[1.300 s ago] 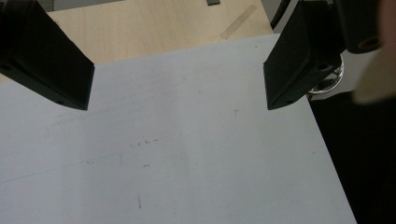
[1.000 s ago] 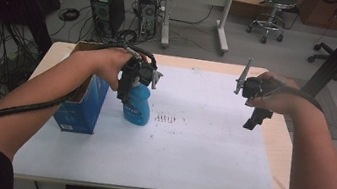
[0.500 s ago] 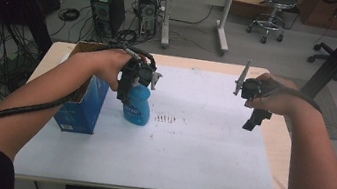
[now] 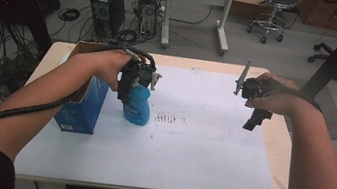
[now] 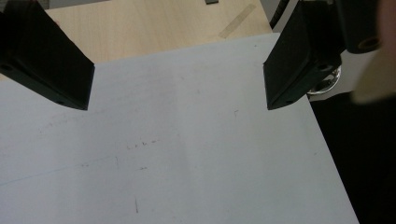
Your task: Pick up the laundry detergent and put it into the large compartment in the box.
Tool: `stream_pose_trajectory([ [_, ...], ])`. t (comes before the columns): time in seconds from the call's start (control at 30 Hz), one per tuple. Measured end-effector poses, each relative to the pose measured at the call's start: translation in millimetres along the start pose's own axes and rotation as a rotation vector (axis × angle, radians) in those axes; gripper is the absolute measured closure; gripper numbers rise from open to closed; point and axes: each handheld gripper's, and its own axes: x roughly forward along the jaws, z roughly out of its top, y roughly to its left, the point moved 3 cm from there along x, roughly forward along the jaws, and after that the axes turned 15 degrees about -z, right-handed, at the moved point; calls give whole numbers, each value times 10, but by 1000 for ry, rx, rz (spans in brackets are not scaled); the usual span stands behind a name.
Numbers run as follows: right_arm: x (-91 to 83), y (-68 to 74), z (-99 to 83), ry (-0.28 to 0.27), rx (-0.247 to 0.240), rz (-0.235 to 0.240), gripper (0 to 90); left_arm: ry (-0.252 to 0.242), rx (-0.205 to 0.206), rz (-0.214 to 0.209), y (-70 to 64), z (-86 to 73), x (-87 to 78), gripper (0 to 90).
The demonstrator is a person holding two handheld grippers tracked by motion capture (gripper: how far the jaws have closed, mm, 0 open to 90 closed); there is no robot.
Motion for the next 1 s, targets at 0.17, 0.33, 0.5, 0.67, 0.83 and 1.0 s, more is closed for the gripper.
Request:
stream_pose_trajectory([
  [0.17, -15, 0, 2, 1, 0, -3, 87, 2, 1, 5, 0, 3, -6, 116],
  [0.33, -9, 7, -2, 5, 5, -3, 87, 3, -2, 10, 3, 3, -3, 141],
  [0.5, -3, 15, -9, 5, 6, -1, 87, 1, -4, 17, 11, 0, 1, 150],
  [0.67, 1, 13, -21, 5, 7, 0, 87, 0, 1, 21, 21, 2, -3, 161],
  [0.83, 6, 8, -7, 3, 4, 0, 87, -4, 4, 20, 18, 13, -16, 171],
  [1.0, 10, 6, 7, 3, 1, 0, 87, -3, 10, 19, 25, 15, -14, 187],
])
